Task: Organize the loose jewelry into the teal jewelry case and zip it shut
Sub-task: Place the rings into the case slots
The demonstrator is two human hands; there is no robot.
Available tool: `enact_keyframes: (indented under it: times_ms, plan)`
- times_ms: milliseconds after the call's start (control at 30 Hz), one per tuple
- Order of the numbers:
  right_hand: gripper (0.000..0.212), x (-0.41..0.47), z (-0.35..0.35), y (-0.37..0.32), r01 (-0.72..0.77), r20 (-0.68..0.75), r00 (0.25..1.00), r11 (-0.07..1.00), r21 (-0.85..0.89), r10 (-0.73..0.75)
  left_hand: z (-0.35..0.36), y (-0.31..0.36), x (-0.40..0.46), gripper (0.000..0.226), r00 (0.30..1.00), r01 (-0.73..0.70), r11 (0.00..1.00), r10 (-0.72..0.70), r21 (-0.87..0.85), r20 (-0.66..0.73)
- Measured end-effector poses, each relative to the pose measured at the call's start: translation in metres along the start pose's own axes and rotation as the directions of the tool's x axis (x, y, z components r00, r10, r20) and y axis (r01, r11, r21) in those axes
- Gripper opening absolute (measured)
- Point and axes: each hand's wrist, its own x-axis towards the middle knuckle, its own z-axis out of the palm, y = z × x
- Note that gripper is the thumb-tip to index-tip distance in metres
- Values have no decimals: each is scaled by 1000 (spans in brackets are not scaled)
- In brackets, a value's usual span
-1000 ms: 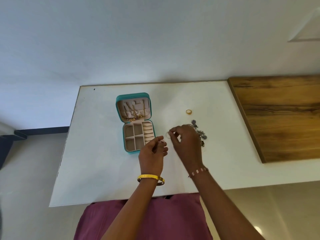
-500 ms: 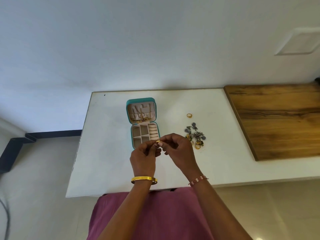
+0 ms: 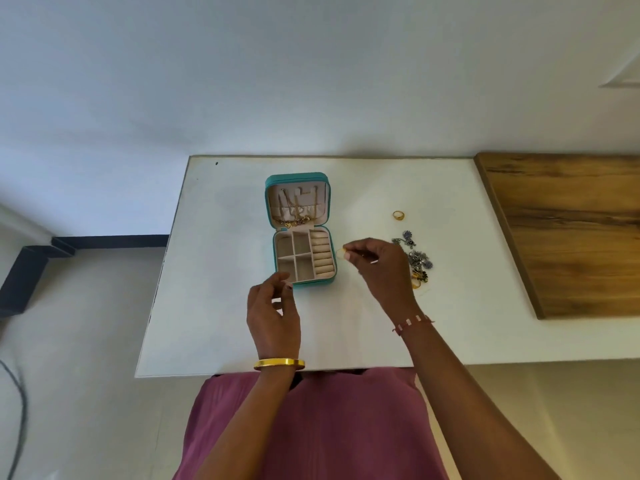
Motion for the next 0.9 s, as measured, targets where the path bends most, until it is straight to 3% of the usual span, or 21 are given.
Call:
enact_keyframes:
  times_ms: [200, 400, 700, 900]
  plan:
    - [13, 34, 16, 4, 145, -17, 988, 967, -208, -151, 12, -11, 22, 32, 987, 161, 987, -161, -11, 6]
    - [14, 41, 30, 6, 222, 57, 975, 936, -272, -215, 18, -14, 35, 39, 991, 113, 986, -121, 124, 63]
    - [14, 0, 25, 15, 244, 49, 969, 897, -367, -244, 4, -21, -2, 42, 985, 100, 993, -107, 58, 135]
    - [15, -12, 19, 23, 320, 107, 944, 791, -522, -312, 0, -24, -16, 43, 969, 160, 986, -164, 38, 186]
